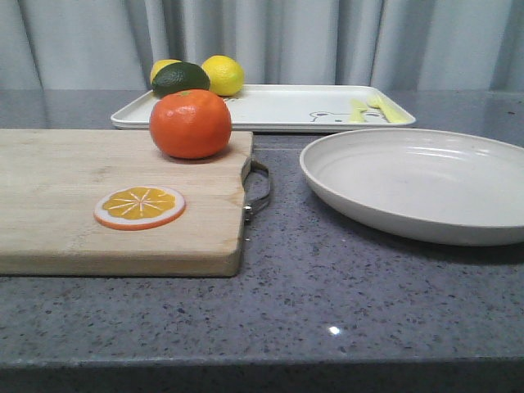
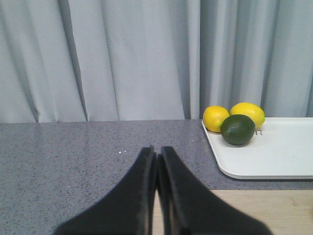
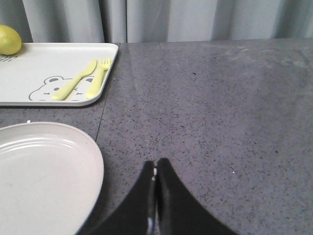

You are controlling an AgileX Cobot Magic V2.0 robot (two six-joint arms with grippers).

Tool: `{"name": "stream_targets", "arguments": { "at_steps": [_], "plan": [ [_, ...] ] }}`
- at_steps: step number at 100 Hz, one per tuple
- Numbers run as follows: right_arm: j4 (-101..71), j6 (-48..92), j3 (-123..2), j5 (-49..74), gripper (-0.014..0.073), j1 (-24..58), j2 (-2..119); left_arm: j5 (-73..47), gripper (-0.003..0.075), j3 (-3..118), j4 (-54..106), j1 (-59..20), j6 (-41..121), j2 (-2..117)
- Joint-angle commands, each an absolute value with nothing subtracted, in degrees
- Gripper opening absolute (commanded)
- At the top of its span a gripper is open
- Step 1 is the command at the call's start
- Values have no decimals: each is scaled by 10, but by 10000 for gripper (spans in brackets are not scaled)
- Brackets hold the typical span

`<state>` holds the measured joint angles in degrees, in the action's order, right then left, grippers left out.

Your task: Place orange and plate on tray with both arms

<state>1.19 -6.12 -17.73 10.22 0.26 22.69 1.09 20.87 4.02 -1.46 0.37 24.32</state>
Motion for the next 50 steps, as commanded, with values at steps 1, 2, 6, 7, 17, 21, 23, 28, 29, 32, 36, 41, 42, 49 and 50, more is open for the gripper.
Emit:
{"name": "stream_targets", "arguments": {
  "at_steps": [1,2,6,7,17,21,23,28,29,32,36,41,42,49,50],
  "plan": [
    [19,-59,-226,69,-57,-1,259,62,-20,247,44,-13,4,280],
    [19,-59,-228,71,-57,-1,263,62,-20,248,44,-13,4,282],
    [19,-59,-242,77,-57,-1,277,65,-20,253,44,-13,4,293],
    [19,-59,-244,77,-57,-1,279,65,-20,255,44,-13,4,294],
    [19,-59,-268,82,-57,-1,299,76,-20,257,44,-13,4,307],
    [19,-59,-269,79,-57,-1,300,77,-20,257,44,-13,4,309],
    [19,-59,-269,77,-57,-1,300,77,-20,257,44,-13,4,309],
    [19,-59,-269,77,-57,-1,300,77,-20,257,44,-13,4,311],
    [19,-59,-269,77,-57,-1,300,77,-20,257,44,-13,4,311],
    [19,-59,-268,80,-57,-1,300,77,-20,257,44,-13,4,312],
    [19,-59,-267,81,-57,-1,300,77,-20,257,44,-13,4,314],
    [19,-59,-266,82,-57,-1,300,78,-20,257,45,-13,4,315],
    [19,-59,-266,82,-57,-1,300,78,-20,257,45,-13,4,315],
    [19,-59,-266,83,-57,-1,300,78,-20,257,45,-13,4,317],
    [19,-59,-266,83,-57,-1,300,78,-20,257,45,-13,4,317]
  ]
}}
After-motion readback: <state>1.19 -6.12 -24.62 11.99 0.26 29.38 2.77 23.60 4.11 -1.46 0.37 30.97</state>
